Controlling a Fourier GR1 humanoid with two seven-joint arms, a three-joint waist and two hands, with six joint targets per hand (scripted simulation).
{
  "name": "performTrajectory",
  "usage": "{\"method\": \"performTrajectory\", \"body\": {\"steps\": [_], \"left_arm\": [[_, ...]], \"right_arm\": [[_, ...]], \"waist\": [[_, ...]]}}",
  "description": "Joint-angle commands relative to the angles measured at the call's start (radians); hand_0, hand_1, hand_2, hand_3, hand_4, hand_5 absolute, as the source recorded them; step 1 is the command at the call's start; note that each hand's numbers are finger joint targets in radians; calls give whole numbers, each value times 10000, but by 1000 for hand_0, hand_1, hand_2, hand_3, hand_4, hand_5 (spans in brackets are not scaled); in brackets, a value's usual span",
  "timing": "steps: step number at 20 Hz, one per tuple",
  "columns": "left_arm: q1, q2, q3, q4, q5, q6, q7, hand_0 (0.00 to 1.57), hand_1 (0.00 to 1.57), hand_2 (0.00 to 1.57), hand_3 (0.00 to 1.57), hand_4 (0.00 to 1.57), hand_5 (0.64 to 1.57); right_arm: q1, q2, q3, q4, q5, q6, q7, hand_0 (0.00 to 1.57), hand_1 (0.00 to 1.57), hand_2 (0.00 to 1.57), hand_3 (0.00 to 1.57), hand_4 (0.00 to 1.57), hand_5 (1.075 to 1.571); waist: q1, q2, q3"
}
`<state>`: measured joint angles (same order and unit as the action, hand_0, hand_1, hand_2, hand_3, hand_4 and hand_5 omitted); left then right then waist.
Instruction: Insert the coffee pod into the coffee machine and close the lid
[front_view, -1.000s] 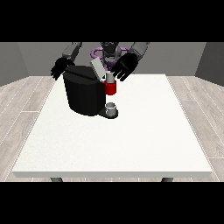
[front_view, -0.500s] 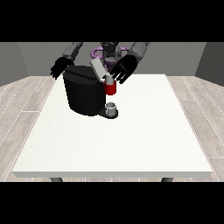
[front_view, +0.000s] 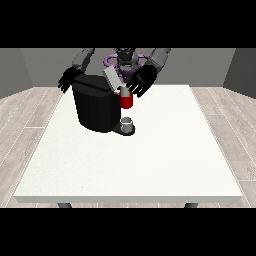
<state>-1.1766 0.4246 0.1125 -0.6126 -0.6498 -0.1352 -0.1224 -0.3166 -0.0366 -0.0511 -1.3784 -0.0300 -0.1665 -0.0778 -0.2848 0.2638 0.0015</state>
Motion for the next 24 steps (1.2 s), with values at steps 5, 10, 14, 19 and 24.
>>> {"method": "performTrajectory", "body": {"steps": [5, 10, 14, 19, 24], "left_arm": [[168, -638, -284, -149, -182, -68, 380, 1161, 1161, 1195, 1058, 457, 1571], [340, -17, -122, 111, -367, 227, -134, 1105, 1105, 1151, 980, 413, 1571], [75, 48, -130, 333, -476, 42, 70, 1051, 1051, 1118, 953, 365, 1571], [35, 9, -257, -25, -522, -188, -210, 1066, 1066, 1115, 928, 371, 1571], [145, 215, -720, -13, -948, -503, -828, 0, 0, 0, 0, 0, 1571]], "right_arm": [[178, -225, -420, 698, -241, 217, -371, 0, 0, 0, 0, 403, 1571], [373, -141, -25, -39, 38, 60, -8, 0, 0, 0, 0, 380, 1571], [-73, 40, 333, -581, 188, -182, 900, 0, 0, 0, 0, 438, 1571], [-222, -179, -401, 248, -204, -65, 93, 0, 0, 0, 0, 463, 1571], [-190, 11, -89, 230, 192, -323, -195, 0, 0, 0, 0, 465, 1571]], "waist": [[285, -243, -8], [-50, -5, -14], [-220, -204, -18], [262, 16, -12], [335, 222, -13]]}}
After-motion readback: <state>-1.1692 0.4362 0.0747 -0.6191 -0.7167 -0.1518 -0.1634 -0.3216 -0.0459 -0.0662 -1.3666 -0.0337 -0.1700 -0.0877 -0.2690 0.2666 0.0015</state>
